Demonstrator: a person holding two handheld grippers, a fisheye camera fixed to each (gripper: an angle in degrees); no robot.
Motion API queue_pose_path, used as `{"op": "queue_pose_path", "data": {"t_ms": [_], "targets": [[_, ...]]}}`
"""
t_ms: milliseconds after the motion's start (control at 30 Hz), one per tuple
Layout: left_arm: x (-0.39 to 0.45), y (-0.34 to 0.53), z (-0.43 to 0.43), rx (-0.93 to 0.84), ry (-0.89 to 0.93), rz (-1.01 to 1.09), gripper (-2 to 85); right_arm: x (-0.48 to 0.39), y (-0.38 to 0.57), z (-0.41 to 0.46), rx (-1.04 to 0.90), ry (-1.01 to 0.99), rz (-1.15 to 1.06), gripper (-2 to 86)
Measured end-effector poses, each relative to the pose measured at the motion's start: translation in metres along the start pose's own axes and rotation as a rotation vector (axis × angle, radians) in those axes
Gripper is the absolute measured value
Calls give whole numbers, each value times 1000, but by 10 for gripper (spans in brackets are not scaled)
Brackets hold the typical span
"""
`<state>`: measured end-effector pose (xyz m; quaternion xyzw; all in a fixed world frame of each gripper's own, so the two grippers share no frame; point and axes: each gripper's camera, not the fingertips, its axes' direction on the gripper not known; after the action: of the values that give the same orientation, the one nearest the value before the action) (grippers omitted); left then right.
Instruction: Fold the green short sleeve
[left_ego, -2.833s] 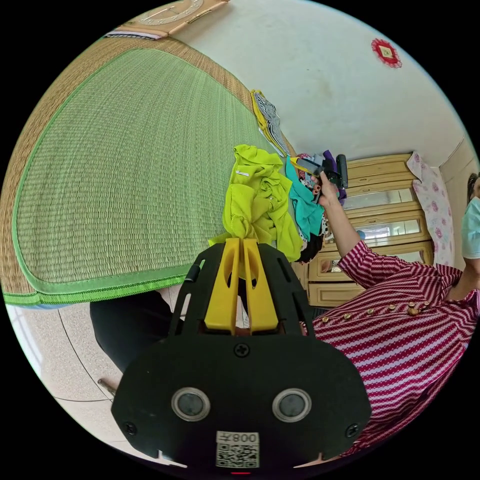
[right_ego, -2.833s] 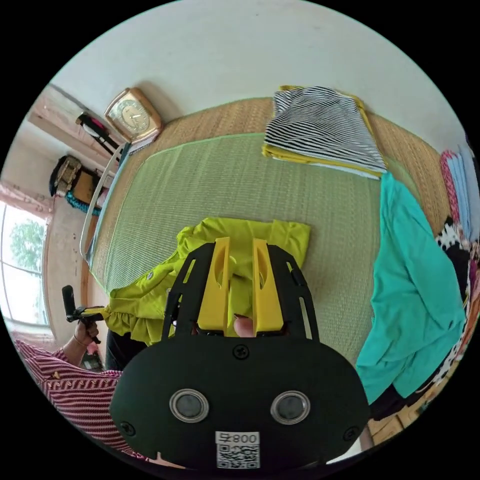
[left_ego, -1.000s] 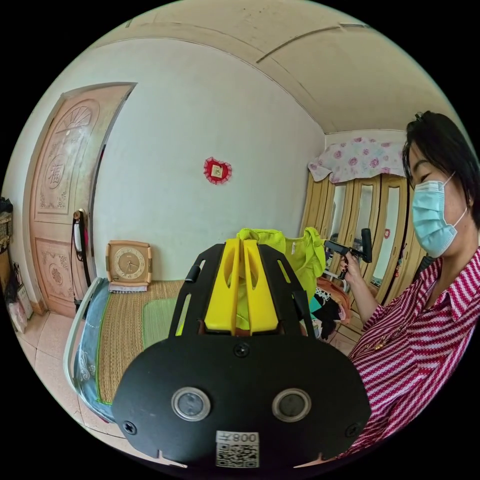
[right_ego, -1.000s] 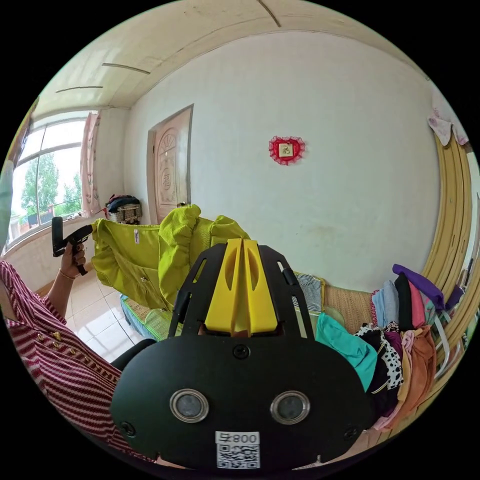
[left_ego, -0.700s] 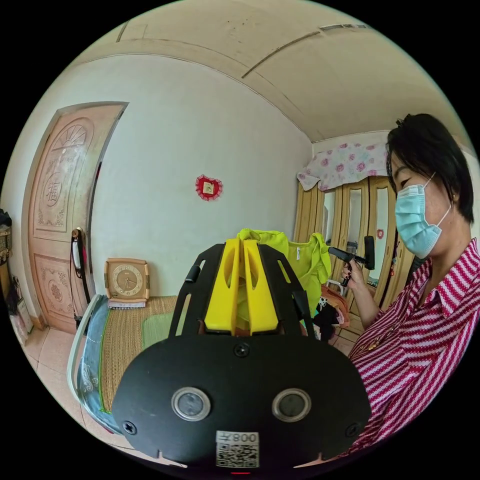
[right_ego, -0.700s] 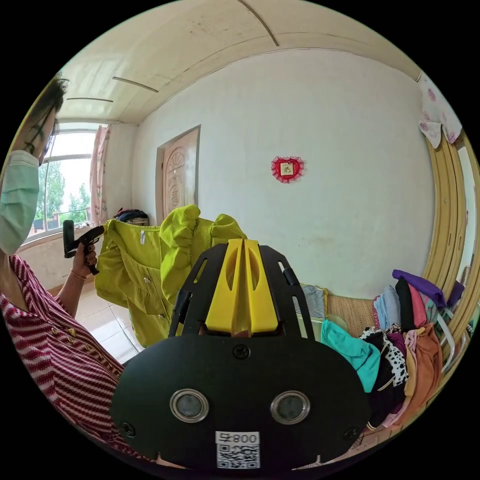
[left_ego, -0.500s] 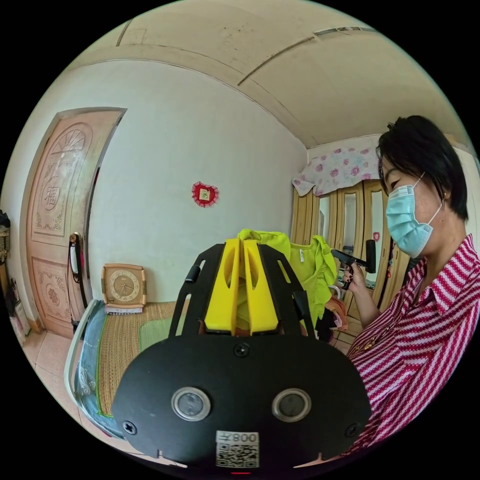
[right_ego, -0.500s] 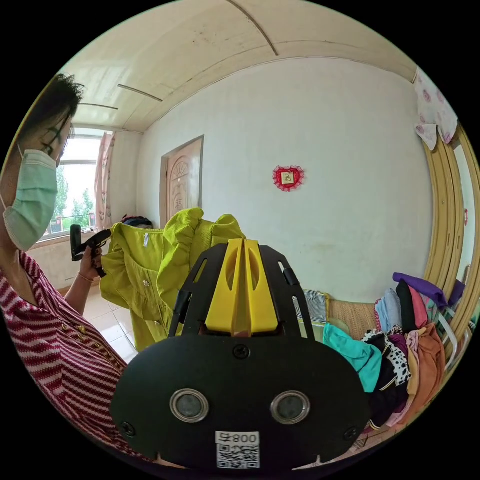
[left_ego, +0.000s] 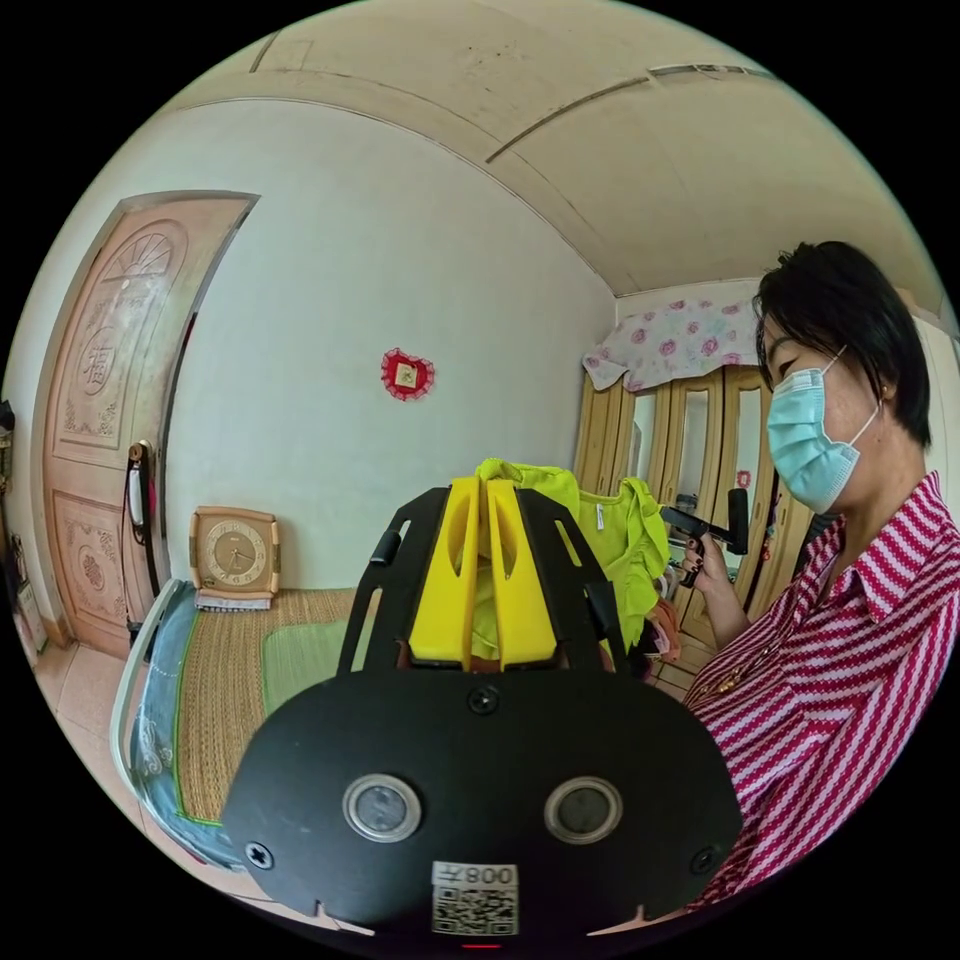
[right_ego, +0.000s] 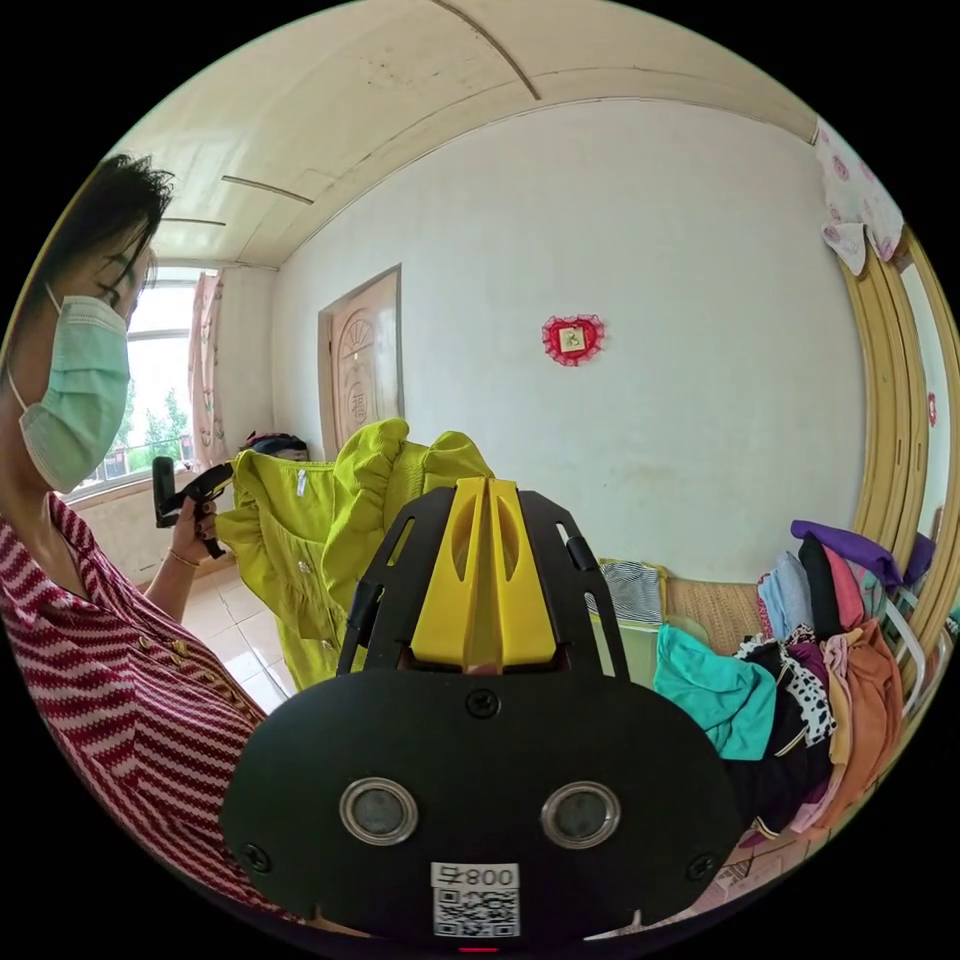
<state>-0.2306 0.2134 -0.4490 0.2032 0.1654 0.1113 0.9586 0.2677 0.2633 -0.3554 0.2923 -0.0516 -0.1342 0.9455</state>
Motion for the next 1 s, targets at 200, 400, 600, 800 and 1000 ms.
{"op": "queue_pose_path", "data": {"t_ms": [200,400,600,800,1000], "targets": [[-5,1,-4,-3,4,-14,8,4,8,-3,-10,2,5,3],[-13,-1,-4,-3,11,-27,8,8,12,-2,-19,0,7,4],[-23,-6,-4,7,14,-32,8,8,11,0,-21,0,-3,4],[-34,-12,3,7,14,-31,8,8,8,6,-18,-1,-8,4],[-49,-20,15,7,15,-36,8,8,2,17,-18,-1,-10,3]]}}
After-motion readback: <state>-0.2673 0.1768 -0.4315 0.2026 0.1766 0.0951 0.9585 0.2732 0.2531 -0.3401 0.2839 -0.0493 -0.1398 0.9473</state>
